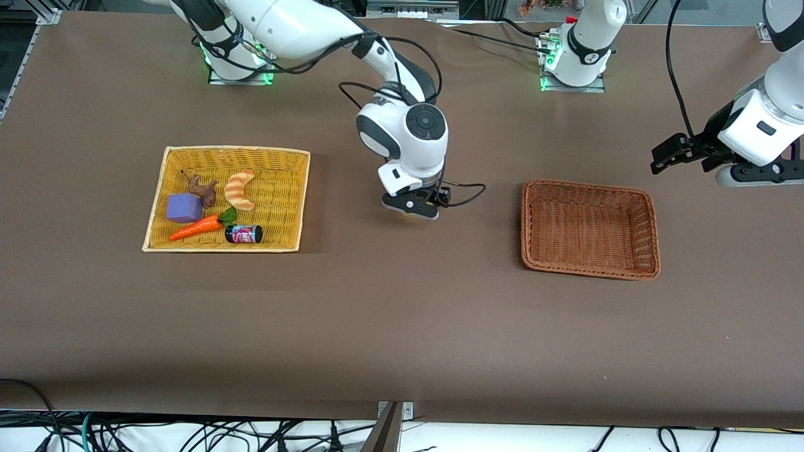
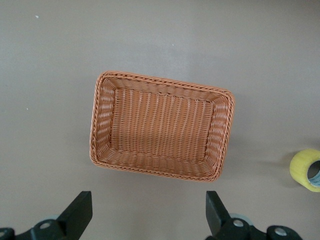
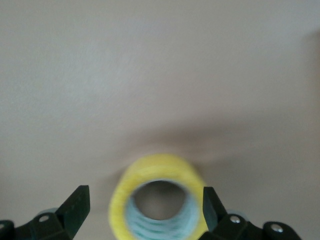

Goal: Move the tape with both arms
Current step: 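Carry the tape toward the table middle and set it down with the right gripper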

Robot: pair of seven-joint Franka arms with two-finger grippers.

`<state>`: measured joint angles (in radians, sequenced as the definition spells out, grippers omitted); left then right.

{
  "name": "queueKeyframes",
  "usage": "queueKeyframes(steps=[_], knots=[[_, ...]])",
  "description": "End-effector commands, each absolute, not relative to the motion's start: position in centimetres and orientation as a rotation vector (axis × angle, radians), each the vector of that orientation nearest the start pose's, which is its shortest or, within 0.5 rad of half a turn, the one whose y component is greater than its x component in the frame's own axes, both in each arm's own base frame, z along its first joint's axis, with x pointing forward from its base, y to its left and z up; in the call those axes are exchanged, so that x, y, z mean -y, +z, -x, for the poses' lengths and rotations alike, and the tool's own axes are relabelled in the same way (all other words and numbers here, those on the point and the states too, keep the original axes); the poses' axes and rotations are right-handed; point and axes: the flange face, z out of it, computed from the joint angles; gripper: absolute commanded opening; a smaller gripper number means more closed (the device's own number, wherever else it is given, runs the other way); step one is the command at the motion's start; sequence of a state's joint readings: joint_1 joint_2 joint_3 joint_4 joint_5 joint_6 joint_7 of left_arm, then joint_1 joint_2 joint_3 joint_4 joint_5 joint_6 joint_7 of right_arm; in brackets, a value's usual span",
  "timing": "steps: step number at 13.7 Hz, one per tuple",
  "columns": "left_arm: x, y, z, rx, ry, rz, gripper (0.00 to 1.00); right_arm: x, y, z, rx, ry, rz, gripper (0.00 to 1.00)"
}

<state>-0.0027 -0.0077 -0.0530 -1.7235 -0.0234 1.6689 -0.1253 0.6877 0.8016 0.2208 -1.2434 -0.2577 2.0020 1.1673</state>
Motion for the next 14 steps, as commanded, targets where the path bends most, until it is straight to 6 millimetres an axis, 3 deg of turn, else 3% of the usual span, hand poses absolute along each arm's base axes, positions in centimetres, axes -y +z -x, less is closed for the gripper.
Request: queueKeyframes(steps=[1, 2, 4, 7, 9, 11, 13, 14], knots=[[5.2, 55.0, -56.2, 0.054, 0.164, 3.174, 1.0, -50.0, 35.5, -53.8, -0.094, -0.082, 3.237, 1.0], [5.9, 53.7, -56.3, 0.026, 0.243, 3.172, 1.0, -47.6, 37.1, -55.1, 0.0, -0.06, 3.262, 1.0], [10.0, 52.9, -55.6, -0.099, 0.296, 3.162, 1.0, -41.2, 39.8, -58.2, 0.244, 0.05, 3.307, 1.0], [18.3, 50.4, -55.0, -0.274, 0.369, 3.201, 1.0, -29.9, 43.2, -62.8, 0.429, 0.176, 3.301, 1.0], [22.5, 45.4, -55.7, -0.375, 0.466, 3.198, 1.0, -22.9, 45.8, -64.5, 0.407, 0.227, 3.286, 1.0], [27.5, 40.4, -56.1, -0.492, 0.453, 3.218, 1.0, -16.6, 48.8, -65.3, 0.342, 0.258, 3.151, 1.0], [34.1, 36.5, -54.5, -0.61, 0.405, 3.215, 1.0, -10.4, 51.7, -65.4, 0.236, 0.238, 3.087, 1.0], [36.4, 34.3, -53.9, -0.609, 0.399, 3.222, 1.0, -7.8, 52.2, -65.3, 0.179, 0.259, 3.067, 1.0]])
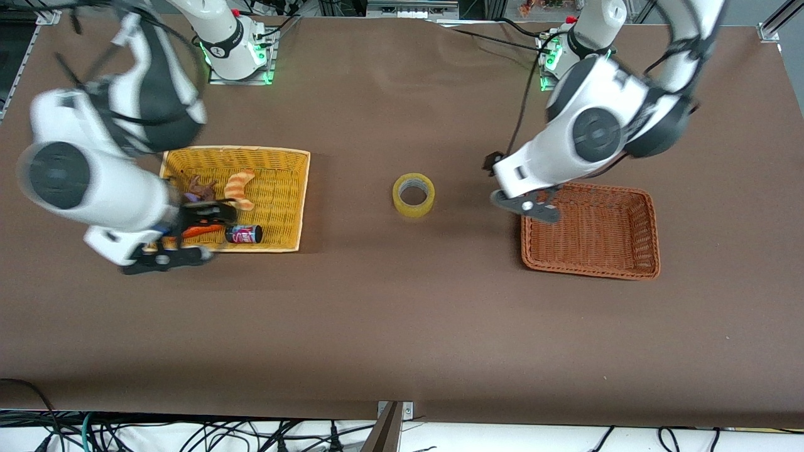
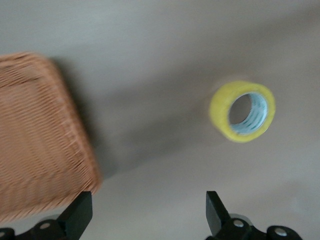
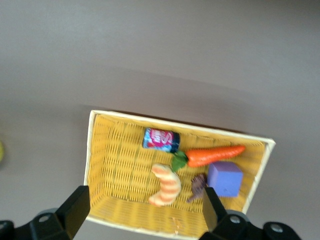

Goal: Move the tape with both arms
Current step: 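Grasp the tape with the left gripper while the right gripper withdraws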

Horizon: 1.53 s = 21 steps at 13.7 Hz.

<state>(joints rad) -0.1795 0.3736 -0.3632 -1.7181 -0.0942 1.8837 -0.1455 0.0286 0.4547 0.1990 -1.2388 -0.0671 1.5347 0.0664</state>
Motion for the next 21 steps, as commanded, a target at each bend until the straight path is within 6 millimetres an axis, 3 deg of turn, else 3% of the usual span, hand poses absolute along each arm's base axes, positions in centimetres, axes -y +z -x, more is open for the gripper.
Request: queueKeyframes(steps=[1, 3, 5, 8, 10, 13, 15, 16, 17, 21], knots=[[38.0, 31.9, -53.4, -0.584, 0.41, 3.22, 1.0, -6.4, 53.6, -64.9, 0.14, 0.234, 3.067, 1.0], [39.7, 29.2, -53.0, -0.614, 0.327, 3.178, 1.0, -4.0, 55.8, -63.7, 0.09, 0.197, 3.096, 1.0], [41.9, 25.3, -51.8, -0.652, 0.325, 3.155, 1.0, -0.1, 57.0, -61.6, -0.021, 0.174, 3.119, 1.0], [44.0, 20.7, -50.9, -0.768, 0.195, 3.102, 1.0, 2.4, 59.2, -58.0, -0.101, 0.085, 3.17, 1.0], [44.2, 18.9, -50.7, -0.857, 0.134, 3.036, 1.0, 2.6, 60.5, -56.0, -0.109, 0.066, 3.165, 1.0], [44.4, 18.2, -50.4, -0.866, 0.143, 3.028, 0.99, 3.1, 60.8, -55.8, 0.023, 0.026, 3.183, 1.0], [44.5, 18.3, -50.4, -0.866, 0.141, 3.029, 0.25, 3.2, 60.3, -55.7, 0.083, 0.044, 3.179, 1.0], [44.5, 18.3, -50.4, -0.866, 0.141, 3.029, 0.08, 3.3, 59.9, -55.9, 0.078, 0.063, 3.175, 1.0], [44.4, 18.4, -50.4, -0.866, 0.14, 3.028, 0.01, 3.5, 59.6, -56.4, 0.092, 0.07, 3.173, 1.0], [44.4, 18.7, -50.3, -0.875, 0.149, 3.017, 0.0, 5.1, 59.3, -57.2, 0.04, 0.081, 3.159, 1.0]])
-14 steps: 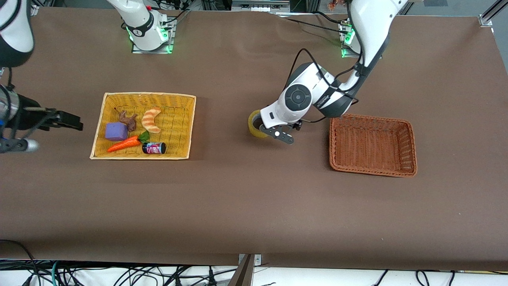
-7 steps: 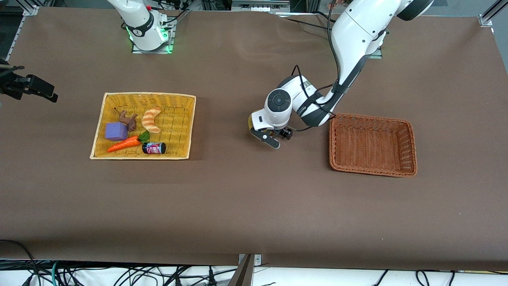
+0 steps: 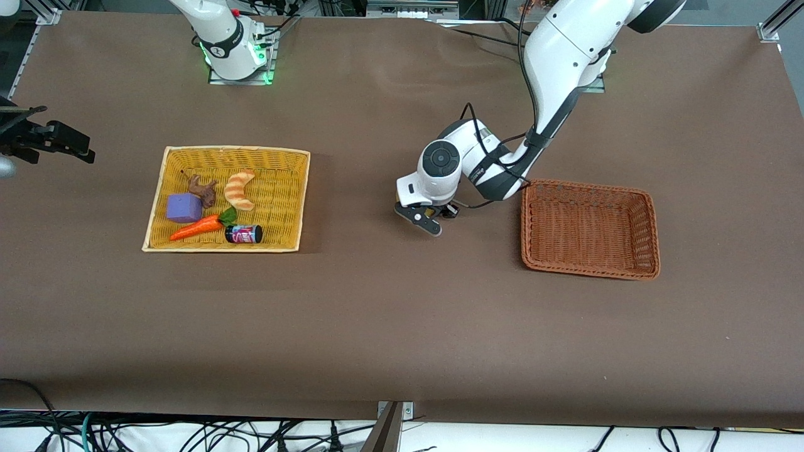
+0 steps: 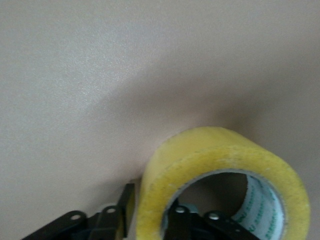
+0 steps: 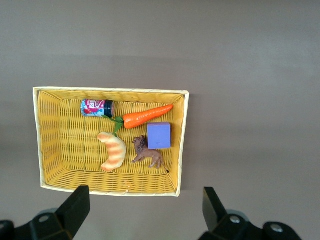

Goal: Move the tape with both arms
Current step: 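Grasp the tape with the left gripper while the right gripper withdraws, then carry the tape over the wicker basket and lower it with the left gripper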

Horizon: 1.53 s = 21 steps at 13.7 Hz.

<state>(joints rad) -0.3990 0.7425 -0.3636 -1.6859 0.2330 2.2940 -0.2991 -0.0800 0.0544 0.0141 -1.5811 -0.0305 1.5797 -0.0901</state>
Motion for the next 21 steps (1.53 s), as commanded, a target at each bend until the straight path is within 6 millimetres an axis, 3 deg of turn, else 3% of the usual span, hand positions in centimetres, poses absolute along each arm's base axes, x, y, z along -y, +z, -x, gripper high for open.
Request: queueKeyframes(steps=[1, 4, 7, 8, 10, 12, 14, 16, 18, 19, 20, 21], knots=[[44.0, 19.0, -50.7, -0.863, 0.145, 3.022, 0.0, 5.1, 59.3, -57.2, 0.037, 0.08, 3.153, 1.0], [42.7, 24.4, -51.8, -0.827, 0.14, 2.984, 0.0, 5.0, 59.0, -57.4, 0.037, 0.088, 3.148, 1.0], [38.3, 30.9, -54.4, -0.825, 0.139, 2.948, 0.0, 4.9, 59.0, -57.4, 0.039, 0.086, 3.148, 1.0], [36.5, 32.3, -55.4, -0.866, 0.149, 2.931, 0.0, 4.9, 59.0, -57.4, 0.042, 0.086, 3.148, 1.0], [31.0, 33.7, -57.7, -0.938, 0.265, 2.876, 0.0, 4.8, 58.9, -57.5, 0.042, 0.088, 3.146, 1.0], [25.5, 33.8, -59.9, -0.978, 0.344, 2.861, 0.0, 4.8, 58.9, -57.5, 0.042, 0.088, 3.146, 1.0], [18.1, 33.0, -62.1, -1.02, 0.433, 2.858, 0.0, 4.6, 58.8, -57.5, 0.044, 0.09, 3.145, 1.0], [10.2, 30.5, -63.8, -1.091, 0.503, 2.891, 0.0, 4.7, 58.8, -57.5, 0.044, 0.09, 3.144, 1.0], [5.6, 28.4, -64.3, -1.088, 0.547, 2.923, 0.05, 4.8, 58.5, -57.6, 0.044, 0.097, 3.144, 1.0], [4.6, 27.3, -64.4, -1.078, 0.564, 2.924, 0.16, 4.8, 58.5, -57.6, 0.044, 0.097, 3.144, 1.0], [3.8, 26.5, -64.6, -1.064, 0.552, 2.938, 0.52, 4.8, 58.5, -57.6, 0.042, 0.097, 3.144, 1.0], [3.5, 26.9, -64.6, -1.059, 0.538, 2.943, 0.98, 4.7, 58.5, -57.7, 0.046, 0.095, 3.144, 1.0]])
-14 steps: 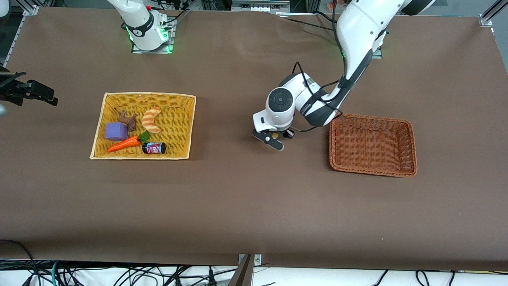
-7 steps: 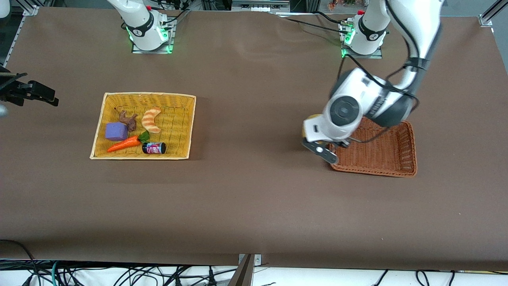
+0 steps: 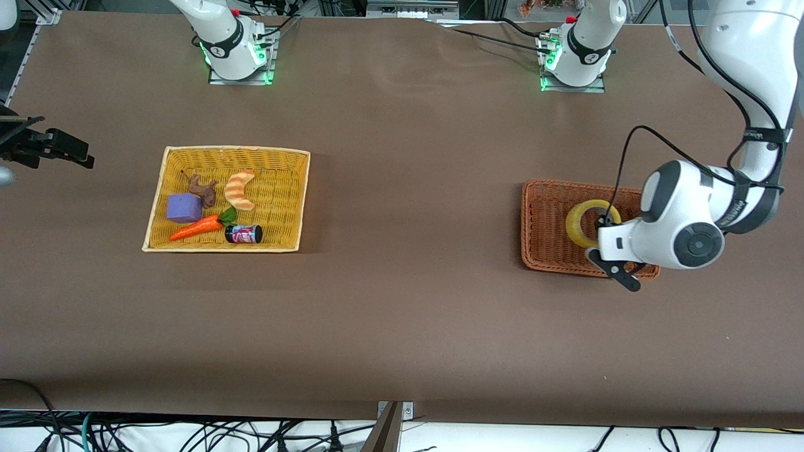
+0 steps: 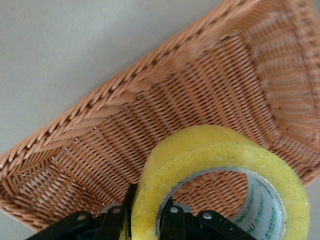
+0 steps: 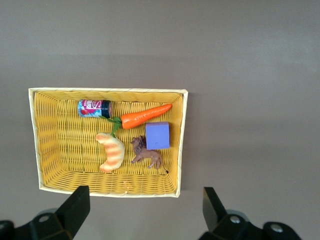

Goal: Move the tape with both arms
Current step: 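Carry the tape over the wicker basket and lower it with the left gripper, then open the left gripper and raise it away from the basket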

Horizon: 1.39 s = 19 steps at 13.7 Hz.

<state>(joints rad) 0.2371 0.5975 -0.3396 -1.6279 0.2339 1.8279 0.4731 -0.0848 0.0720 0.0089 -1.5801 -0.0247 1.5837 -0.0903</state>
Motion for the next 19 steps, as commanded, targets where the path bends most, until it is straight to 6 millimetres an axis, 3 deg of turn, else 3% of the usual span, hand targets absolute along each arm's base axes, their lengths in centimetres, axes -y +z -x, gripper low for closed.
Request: queueKeyframes(steps=[1, 4, 7, 12, 13, 14, 15, 16, 17, 19], knots=[[4.2, 27.3, -64.6, -1.072, 0.535, 2.935, 1.0, 4.8, 58.6, -57.7, 0.044, 0.093, 3.144, 1.0], [4.4, 32.1, -64.6, -1.054, 0.469, 2.931, 1.0, 4.8, 58.6, -57.7, 0.042, 0.09, 3.144, 1.0], [7.2, 41.1, -63.8, -1.039, 0.289, 2.915, 1.0, 4.7, 58.6, -57.7, 0.044, 0.09, 3.144, 1.0], [10.6, 51.5, -62.0, -0.37, 0.123, 3.035, 1.0, 4.7, 58.6, -57.7, 0.044, 0.088, 3.145, 1.0], [10.3, 53.1, -61.8, -0.284, 0.079, 3.041, 1.0, 4.7, 58.6, -57.7, 0.044, 0.09, 3.144, 1.0], [9.1, 54.2, -61.4, -0.193, 0.061, 3.064, 1.0, 4.6, 58.6, -57.7, 0.046, 0.088, 3.145, 1.0], [6.9, 56.7, -60.3, -0.053, 0.016, 3.11, 1.0, 4.6, 58.6, -57.7, 0.046, 0.086, 3.145, 1.0], [5.8, 57.4, -59.1, 0.053, 0.012, 3.145, 1.0, 4.6, 58.6, -57.8, 0.047, 0.083, 3.145, 1.0], [2.9, 57.7, -58.8, 0.149, 0.009, 3.153, 1.0, 4.6, 58.6, -57.8, 0.047, 0.083, 3.145, 1.0], [1.9, 58.4, -57.3, 0.168, -0.004, 3.144, 1.0, 4.6, 58.6, -57.8, 0.044, 0.083, 3.145, 1.0]])
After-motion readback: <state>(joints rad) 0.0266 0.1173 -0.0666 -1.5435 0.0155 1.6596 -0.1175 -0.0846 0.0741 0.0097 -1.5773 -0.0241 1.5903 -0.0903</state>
